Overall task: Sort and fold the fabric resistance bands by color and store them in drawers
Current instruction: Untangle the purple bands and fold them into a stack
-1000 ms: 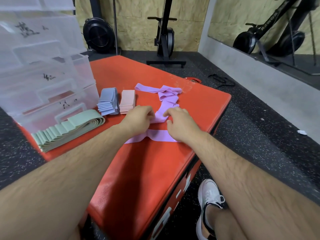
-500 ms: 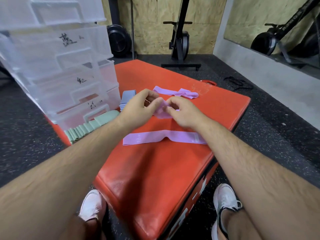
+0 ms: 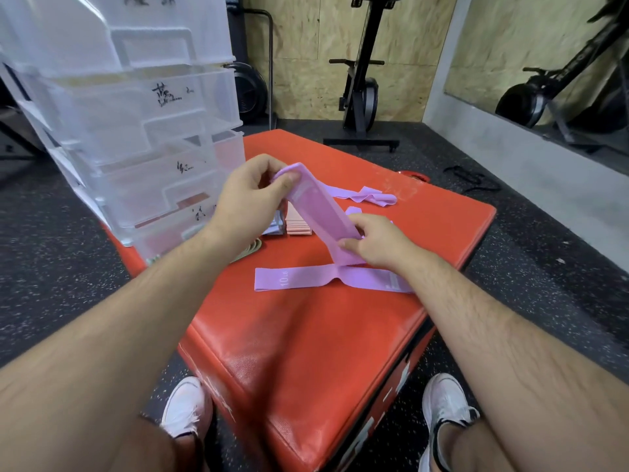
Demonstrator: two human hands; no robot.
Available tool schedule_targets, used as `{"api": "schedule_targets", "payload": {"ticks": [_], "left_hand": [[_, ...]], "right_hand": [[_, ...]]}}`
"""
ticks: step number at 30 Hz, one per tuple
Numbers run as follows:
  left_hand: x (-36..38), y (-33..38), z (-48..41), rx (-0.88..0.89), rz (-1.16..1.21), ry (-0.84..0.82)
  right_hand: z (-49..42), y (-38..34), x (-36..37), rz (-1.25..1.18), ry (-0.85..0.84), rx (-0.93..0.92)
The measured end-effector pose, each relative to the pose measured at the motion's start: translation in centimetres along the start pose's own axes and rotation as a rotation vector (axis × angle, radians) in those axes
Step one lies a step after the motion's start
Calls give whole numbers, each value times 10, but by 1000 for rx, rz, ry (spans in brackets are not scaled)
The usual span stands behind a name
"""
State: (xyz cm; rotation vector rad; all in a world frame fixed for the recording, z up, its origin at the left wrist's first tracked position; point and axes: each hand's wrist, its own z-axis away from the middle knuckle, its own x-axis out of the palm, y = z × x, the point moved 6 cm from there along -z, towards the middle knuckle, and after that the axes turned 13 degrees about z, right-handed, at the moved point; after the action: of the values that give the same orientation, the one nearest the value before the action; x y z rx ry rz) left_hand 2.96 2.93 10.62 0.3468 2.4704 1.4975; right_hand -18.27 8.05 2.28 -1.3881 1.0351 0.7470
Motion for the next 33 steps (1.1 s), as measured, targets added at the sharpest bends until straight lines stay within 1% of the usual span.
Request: {"api": "schedule_targets", "payload": {"ticks": [4,7,10,12,15,18,20,22,27,31,33], "left_hand": [[-26,2,-3,-59,168,136],[-39,-11,-1,-164,224,211],[-47,-24,3,-266,246,287],[-51,-35,5,-331,257,305],[-53,-56,9,-463,270,290],[-46,-78,16,-595,243,230],[-42,-91,21,-655,204,203],[-40,-103,25,-700,146,188],[-34,-120,38,-821,-91,103],[-31,-128,46,-858,-195,74],[-30,-130,48,-852,-236,67]], "right_hand": [[3,12,-10,80,-2,35],[8,26,-21,100,13,73],[14,45,-29,17,9,136],[20,57,-30,-134,-50,201],[34,68,-27,-450,-215,334],[51,69,-26,-598,-332,427],[57,71,-24,-684,-359,484],[58,75,-23,-684,-342,523],[55,86,-23,-568,-220,612],[56,89,-17,-452,-258,653],[57,87,-15,-450,-295,658]]}}
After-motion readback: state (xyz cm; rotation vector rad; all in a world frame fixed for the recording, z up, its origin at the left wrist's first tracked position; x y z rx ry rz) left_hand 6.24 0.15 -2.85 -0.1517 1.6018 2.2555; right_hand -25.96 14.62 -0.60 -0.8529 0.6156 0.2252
